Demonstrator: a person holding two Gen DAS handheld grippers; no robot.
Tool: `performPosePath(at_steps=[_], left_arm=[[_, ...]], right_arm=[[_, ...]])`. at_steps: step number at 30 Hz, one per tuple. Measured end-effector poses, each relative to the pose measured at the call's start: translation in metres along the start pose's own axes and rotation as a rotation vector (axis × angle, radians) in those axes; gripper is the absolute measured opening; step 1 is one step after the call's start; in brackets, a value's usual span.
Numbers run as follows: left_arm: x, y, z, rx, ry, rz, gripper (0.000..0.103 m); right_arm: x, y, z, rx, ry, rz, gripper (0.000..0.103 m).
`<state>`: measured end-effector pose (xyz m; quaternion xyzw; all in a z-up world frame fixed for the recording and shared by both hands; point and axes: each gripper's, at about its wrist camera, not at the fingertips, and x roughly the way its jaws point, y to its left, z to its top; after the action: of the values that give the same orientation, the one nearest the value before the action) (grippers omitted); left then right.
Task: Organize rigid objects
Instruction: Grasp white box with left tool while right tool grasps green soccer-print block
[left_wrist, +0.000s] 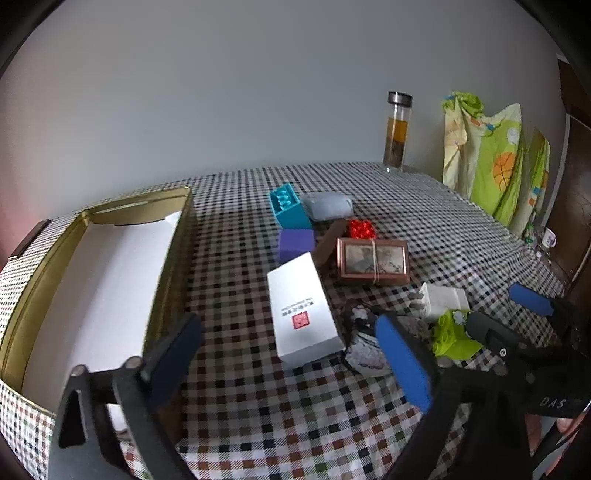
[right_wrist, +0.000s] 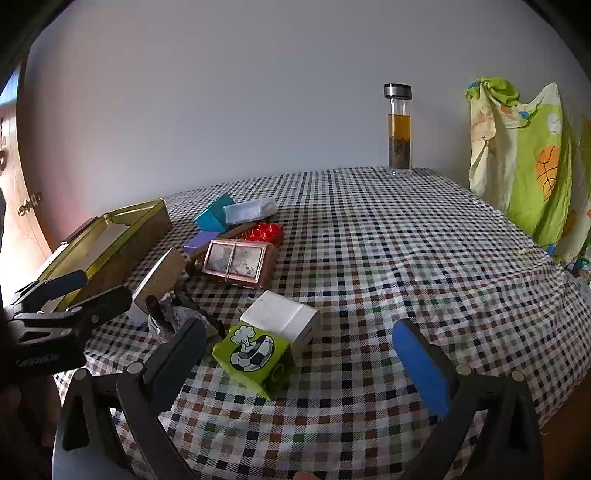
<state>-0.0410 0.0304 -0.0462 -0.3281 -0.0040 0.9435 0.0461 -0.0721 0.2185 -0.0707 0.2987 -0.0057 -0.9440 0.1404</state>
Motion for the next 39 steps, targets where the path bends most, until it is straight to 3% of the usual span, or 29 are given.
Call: performPosePath(at_steps=[8,14,19,21,24,32,35,36,38,39], left_arm=[[0.01,-0.001,0.007,-0.009,0.028,-0.038,0.088],[0.013,0.004,0.008,-0.022,0.036,-0.038,0.088],[0.019,0.01,0.007,-0.034,0.059,-0.026,0.088],[0.021,0.01,0.007,-0.039,0.064,-0.028,0.088],[0.025,0.008,0.01,-0.033,0.072,-0.033,0.081],[0.04,0.0,0.016,0.009,0.081,0.042,0.077],[0.042,-0.002,0.014,0.039,0.079,0.092,0.068],[0.043,-0.002,0.014,0.043,0.079,0.101,0.06],[0.044,-0.002,0.014,0.042,0.09,0.064,0.041],[0.046,-0.002,0.014,0.042,0.1,0.06,0.04]], right_arm=[[0.006,0.004,-0.007,-0.026,0.008,0.025,0.101],[0.016,0.009,-0.011,-0.045,0.039,0.053,0.088],[0.026,0.011,-0.015,-0.05,0.067,0.074,0.067],[0.029,0.012,-0.016,-0.058,0.073,0.08,0.065],[0.029,0.013,-0.017,-0.068,0.066,0.075,0.064],[0.028,0.011,-0.019,-0.065,0.056,0.085,0.064],[0.028,0.012,-0.02,-0.067,0.048,0.076,0.064],[0.027,0.011,-0.021,-0.066,0.041,0.077,0.058],[0.027,0.011,-0.021,-0.064,0.03,0.076,0.052],[0.026,0.012,-0.021,-0.064,0.026,0.082,0.052]])
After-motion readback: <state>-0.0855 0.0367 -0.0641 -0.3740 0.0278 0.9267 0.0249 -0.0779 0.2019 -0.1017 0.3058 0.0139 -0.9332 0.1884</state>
